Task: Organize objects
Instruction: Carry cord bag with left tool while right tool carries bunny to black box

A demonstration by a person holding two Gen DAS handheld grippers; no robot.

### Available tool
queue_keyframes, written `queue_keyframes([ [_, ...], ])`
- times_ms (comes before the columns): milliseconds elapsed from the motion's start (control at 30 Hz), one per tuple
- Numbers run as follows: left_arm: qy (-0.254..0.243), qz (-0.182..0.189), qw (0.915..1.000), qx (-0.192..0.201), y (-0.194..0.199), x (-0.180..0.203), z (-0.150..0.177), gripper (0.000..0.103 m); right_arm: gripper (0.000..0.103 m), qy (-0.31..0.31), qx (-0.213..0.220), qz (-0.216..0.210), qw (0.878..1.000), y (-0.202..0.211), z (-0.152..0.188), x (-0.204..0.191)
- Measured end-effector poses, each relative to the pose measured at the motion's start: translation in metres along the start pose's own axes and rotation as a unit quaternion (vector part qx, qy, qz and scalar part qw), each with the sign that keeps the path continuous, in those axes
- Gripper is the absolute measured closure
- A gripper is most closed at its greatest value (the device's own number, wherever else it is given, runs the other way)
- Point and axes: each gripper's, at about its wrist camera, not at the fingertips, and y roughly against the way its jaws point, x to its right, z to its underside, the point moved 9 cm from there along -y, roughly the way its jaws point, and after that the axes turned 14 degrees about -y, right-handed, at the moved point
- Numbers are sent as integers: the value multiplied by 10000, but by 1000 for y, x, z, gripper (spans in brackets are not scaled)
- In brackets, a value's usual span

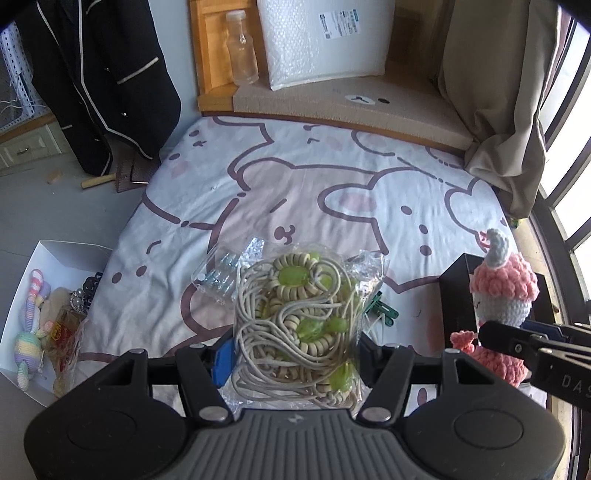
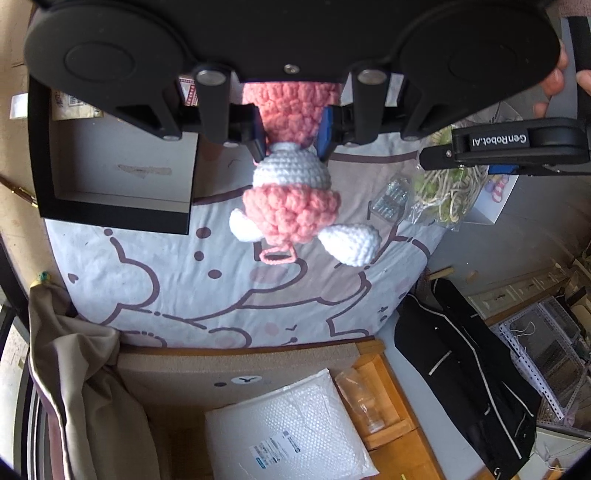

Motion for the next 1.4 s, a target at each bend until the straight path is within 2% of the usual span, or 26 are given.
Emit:
queue_keyframes([
  [233, 183, -80, 9998, 71, 10, -2, 1, 40, 73, 2, 154, 152, 9998, 13, 0, 1],
  [367, 371, -108, 9992, 100, 14, -3, 3, 40, 73, -85, 221, 129, 9996, 21, -2, 1],
  [733, 501, -226, 9983, 194, 19, 5, 5, 40, 73, -27, 304, 150, 9994, 36, -2, 0],
  [1133, 552, -300, 9977, 246, 13, 27, -6, 40, 72, -255, 496, 208, 9982, 54, -12, 35],
  [1400, 548, -140, 9980, 296, 4, 55, -21, 40, 73, -352, 588, 352, 9970, 62, -16, 62],
])
